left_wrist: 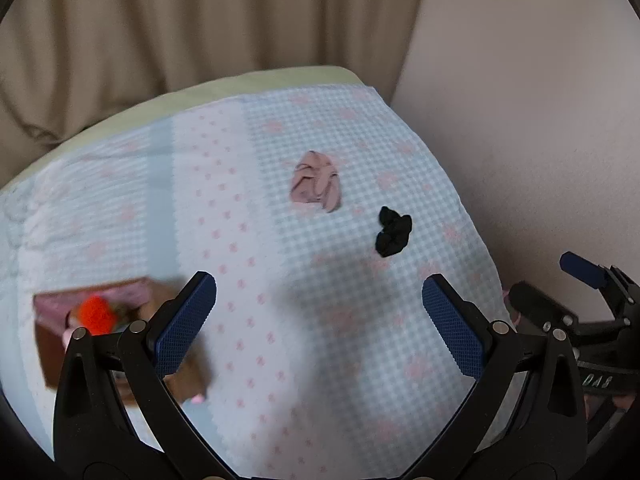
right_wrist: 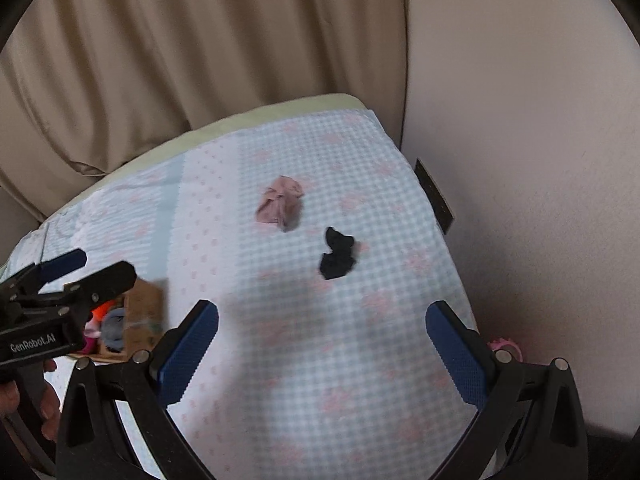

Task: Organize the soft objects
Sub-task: 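Lift both tools out of the box toward the mauve cloth and black socks, then grasp the mauve-pink cloth with the left tool while the right tool grasps the black socks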

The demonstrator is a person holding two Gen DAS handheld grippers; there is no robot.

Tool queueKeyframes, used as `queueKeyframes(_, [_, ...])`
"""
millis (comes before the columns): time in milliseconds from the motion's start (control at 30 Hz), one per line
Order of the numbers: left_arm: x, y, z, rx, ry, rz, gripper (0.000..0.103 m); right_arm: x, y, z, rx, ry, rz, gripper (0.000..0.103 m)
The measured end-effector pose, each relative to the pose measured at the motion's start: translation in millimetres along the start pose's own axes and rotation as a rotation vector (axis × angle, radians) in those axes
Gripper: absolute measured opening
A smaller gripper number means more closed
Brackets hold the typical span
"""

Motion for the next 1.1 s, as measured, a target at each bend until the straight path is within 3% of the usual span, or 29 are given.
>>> queueKeyframes(233, [33.4, 33.6, -84.7, -0.047, -0.041, -0.061, 0.103, 28.1, 10.1, -61.6, -0.007, -0.024, -0.041, 0.103])
queueKeyframes(467, [47.7, 56.7, -199.5, -0.107, -0.057, -0.078, 0.103, 40.3, 13.8, -141.7, -0.017, -0.035, -0.048, 0.103])
queueKeyframes(767, [39.2, 69.3, -312.0, -0.09, -0.046, -0.082, 0.103, 49.6, 12.2, -218.2, 0.033, -0.083, 0.007, 0.103])
queueKeyframes(967, [29.5, 81.1, -349.9, -0.055, -0.064, -0.058, 0.102, 48.0, 10.3, -249.7, 0.047, -0.082, 0.036, 0.082])
queueKeyframes(1100, [25.5, 83.1, -365.8, -0.071, -0.099, -0.041, 0.097, 42.7, 10.2, -261.5, 0.041, -0.092, 0.057, 0.068])
Point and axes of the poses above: each gripper's, at about its wrist camera, not at the fingertips, and z roughly against the way its jaws point, x to its right, y to its top, the point moved 8 cm from there along -z, roughly the way its jaws point, and after that the axes turned 4 degrees about y, right-handed, at the moved point
